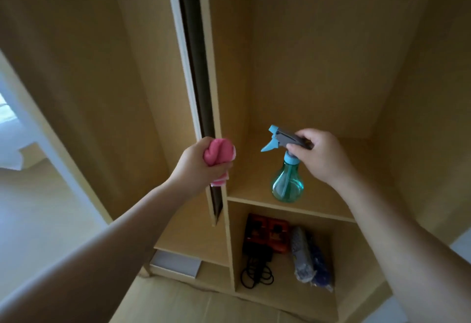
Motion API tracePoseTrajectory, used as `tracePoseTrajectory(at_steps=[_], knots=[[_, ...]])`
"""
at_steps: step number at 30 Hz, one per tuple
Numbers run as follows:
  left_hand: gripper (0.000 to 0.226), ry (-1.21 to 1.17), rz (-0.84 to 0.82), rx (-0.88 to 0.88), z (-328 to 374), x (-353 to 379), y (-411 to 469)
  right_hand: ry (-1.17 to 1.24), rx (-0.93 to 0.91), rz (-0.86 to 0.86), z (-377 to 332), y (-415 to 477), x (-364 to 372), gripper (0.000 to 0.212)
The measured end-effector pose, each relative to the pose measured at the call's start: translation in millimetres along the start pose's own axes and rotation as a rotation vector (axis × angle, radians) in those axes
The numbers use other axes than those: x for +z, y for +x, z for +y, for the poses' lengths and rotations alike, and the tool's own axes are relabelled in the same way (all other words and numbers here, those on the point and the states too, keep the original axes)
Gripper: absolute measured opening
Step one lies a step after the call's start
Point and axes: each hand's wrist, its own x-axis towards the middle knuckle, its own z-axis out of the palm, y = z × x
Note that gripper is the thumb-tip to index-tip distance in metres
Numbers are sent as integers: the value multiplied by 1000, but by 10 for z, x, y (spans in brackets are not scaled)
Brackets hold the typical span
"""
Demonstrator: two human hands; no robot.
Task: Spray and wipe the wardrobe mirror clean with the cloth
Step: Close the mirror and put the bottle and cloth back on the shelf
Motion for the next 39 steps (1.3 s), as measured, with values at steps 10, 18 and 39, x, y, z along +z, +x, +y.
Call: tracePoseTrajectory(at_steps=[10, 18, 39], knots=[[26, 18, 145, -31, -663, -1882, -929, 83, -66, -59, -1511, -375, 1344, 10], [28, 54, 203, -51, -1130, -2793, -1026, 153, -110, -138, -2222, -315, 2273, 11], [25, 40, 16, -152, -2828, -2818, 461, 98, 93, -128, -1257, 396, 3904, 7]])
